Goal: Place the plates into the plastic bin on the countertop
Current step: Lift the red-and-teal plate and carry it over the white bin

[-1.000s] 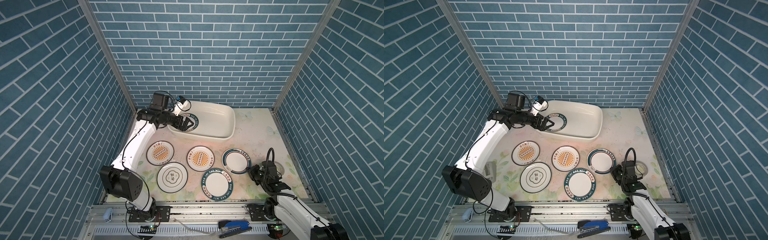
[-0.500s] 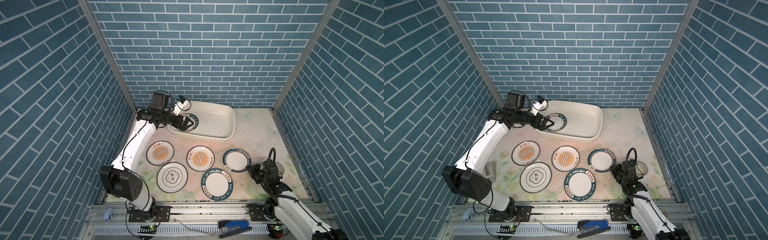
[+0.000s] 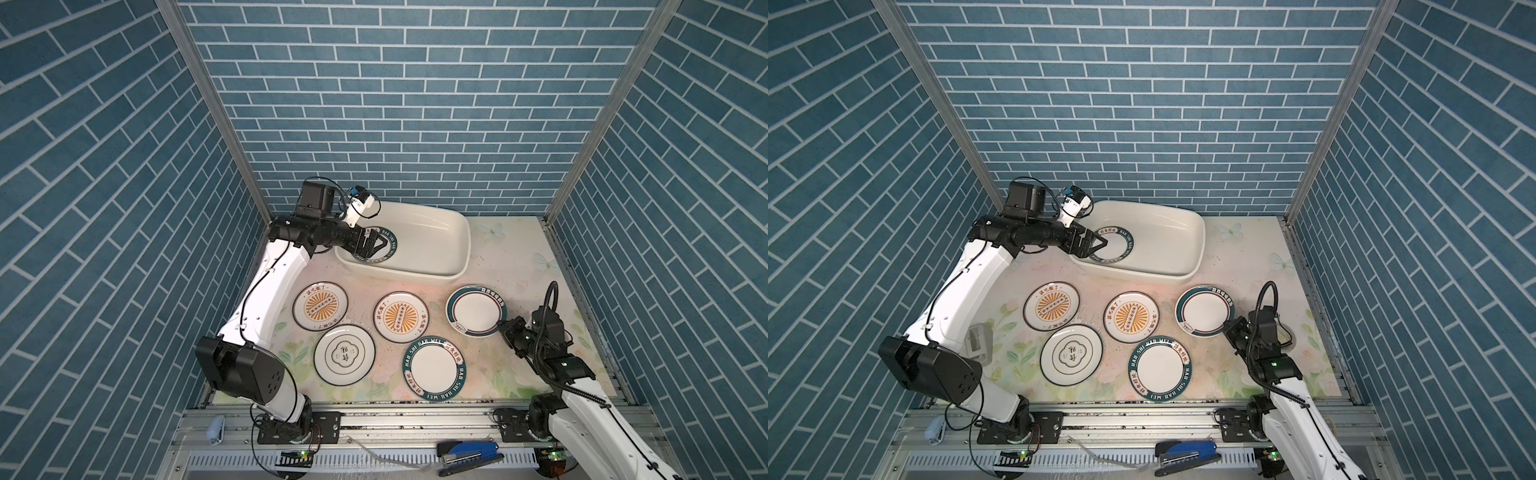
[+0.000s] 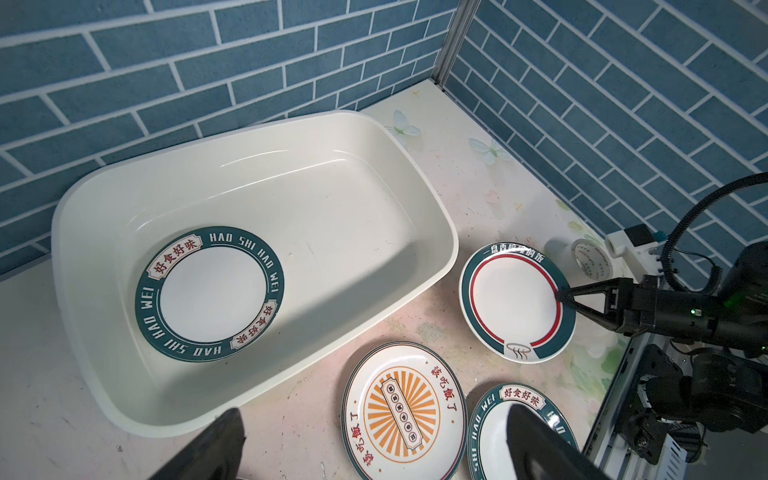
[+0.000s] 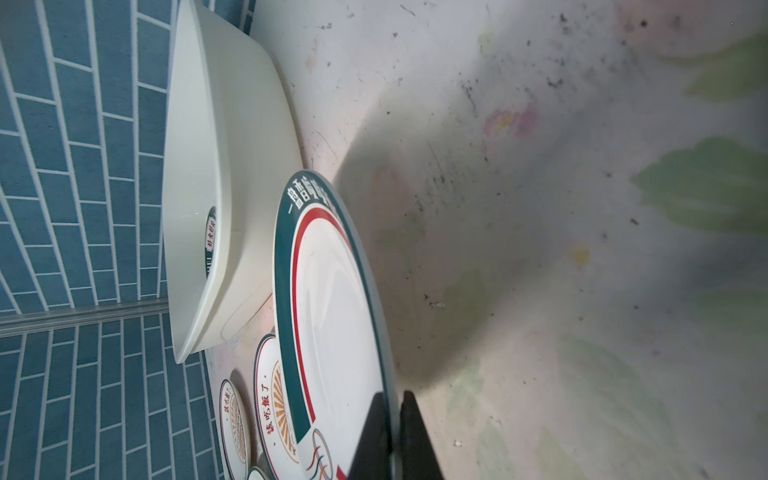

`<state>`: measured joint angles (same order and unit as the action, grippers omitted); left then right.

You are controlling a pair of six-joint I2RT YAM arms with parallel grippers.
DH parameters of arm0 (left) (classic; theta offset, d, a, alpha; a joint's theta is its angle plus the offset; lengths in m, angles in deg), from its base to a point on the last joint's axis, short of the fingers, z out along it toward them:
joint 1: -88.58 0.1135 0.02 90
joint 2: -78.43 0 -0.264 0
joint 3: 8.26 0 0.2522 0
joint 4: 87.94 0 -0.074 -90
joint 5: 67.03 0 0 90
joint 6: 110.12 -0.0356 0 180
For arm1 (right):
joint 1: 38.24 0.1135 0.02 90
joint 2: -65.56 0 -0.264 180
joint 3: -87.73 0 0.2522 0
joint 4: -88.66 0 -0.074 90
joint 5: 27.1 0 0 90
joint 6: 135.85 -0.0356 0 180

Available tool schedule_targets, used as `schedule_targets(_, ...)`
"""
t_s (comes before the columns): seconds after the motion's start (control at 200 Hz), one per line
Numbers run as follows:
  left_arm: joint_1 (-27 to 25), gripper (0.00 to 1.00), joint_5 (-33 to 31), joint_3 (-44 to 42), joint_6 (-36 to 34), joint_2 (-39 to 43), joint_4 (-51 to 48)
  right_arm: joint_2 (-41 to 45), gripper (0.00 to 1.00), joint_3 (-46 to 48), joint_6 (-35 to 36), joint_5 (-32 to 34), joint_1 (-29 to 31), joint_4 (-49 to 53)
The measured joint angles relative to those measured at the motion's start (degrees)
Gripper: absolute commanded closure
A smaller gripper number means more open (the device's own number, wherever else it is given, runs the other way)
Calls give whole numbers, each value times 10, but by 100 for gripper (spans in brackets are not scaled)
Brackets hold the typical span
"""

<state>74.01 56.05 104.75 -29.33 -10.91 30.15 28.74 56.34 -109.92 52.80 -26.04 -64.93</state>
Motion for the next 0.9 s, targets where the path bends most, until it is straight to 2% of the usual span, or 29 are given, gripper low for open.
schedule_targets(0.605,-1,0,-95,23,48,3,-12,45,100,-174,61,35,0,232)
schedule_targets(0.755,-1,0,-106,23,47,3,-12,25,100,-221,83,33,0,259)
schedule_targets(0.9,-1,0,-106,25,36,3,-12,-35,100,-271,107,26,0,259)
